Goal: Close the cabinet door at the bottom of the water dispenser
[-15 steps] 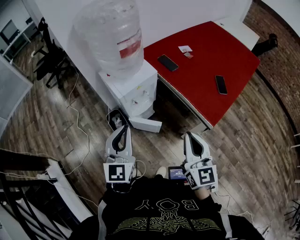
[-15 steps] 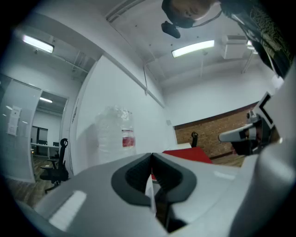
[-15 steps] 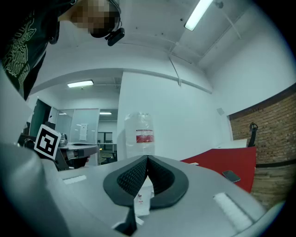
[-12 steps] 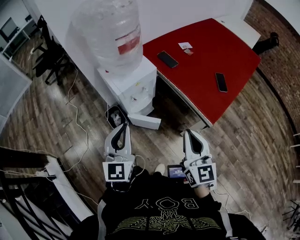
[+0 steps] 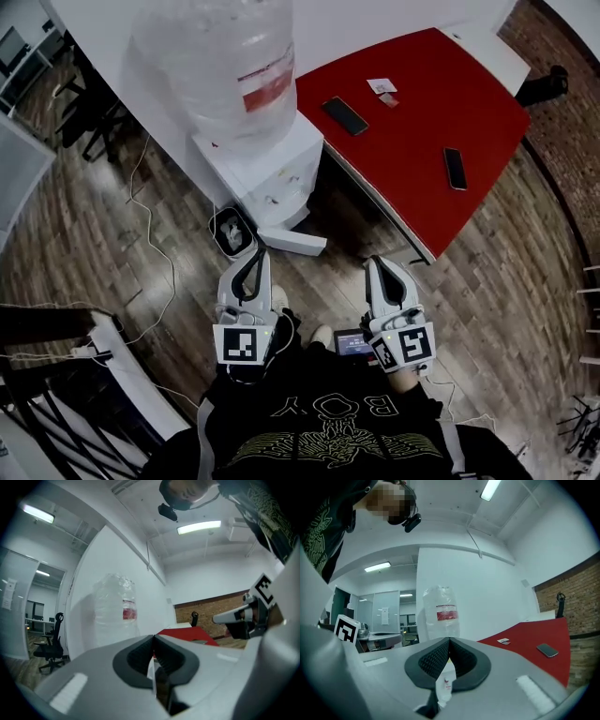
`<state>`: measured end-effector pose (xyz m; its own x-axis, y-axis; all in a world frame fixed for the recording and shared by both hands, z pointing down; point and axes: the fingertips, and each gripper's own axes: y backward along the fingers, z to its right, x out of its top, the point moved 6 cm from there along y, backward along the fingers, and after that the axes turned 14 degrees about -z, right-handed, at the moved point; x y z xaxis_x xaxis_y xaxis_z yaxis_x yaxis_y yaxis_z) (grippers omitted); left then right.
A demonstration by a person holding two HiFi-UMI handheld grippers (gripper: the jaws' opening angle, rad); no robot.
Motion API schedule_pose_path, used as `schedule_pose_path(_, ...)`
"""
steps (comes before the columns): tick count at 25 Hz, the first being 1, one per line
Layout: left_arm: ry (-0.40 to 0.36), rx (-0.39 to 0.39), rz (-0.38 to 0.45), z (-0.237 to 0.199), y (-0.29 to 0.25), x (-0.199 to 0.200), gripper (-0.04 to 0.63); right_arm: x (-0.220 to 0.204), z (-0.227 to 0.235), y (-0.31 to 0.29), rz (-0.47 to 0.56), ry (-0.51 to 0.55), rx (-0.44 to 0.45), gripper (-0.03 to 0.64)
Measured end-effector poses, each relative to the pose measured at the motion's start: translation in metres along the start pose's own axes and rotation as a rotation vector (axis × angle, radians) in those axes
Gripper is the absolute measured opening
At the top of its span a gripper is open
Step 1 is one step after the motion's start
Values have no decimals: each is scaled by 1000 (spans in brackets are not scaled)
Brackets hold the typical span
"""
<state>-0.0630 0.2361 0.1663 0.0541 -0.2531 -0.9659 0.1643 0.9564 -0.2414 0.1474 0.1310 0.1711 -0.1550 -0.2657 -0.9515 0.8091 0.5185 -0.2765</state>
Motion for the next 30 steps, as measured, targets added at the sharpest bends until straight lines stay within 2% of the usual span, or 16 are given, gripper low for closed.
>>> schedule_pose_path(2, 0, -31, 3, -12, -16, 2, 8, 2, 0, -16, -12, -11, -20, -2)
schedule_pose_path(5, -20, -82, -1, -29, -42, 6, 8, 3, 8, -38, -46, -17, -106, -2)
schedule_pose_path(9, -32, -144, -40, -49, -75, -6, 8, 4, 12, -62, -65, -18, -188, -2)
schedule_pose_path(13, -32, -159, -36, -61, -108, -14, 8, 0, 26, -90, -73, -42, -223, -2)
schedule_pose_path(16, -16, -179, -76, -61, -119, -19, 8, -6, 30, -92, -111, -65, -245, -2)
schedule_pose_path(18, -53, -187, -91, -57, -131, -19, 8, -8, 37, -95, -122, -77, -239, -2)
schedule_pose_path(21, -43, -183, -62, -47, -148, -9, 8, -6, 49, -106, -113, -103, -204, -2)
schedule_pose_path(24, -140, -203, -83, -38, -161, -6, 8, -8, 59, -124, -135, -114, -139, -2)
schedule_pose_path(28, -78, -163, -143, -29, -183, -25, 6, -33, 81, -149, -210, -123, -104, -2)
schedule_pose_path(30, -90, -155, -190, -22, -192, -44, 6, -54, 91, -162, -244, -119, -92, -2)
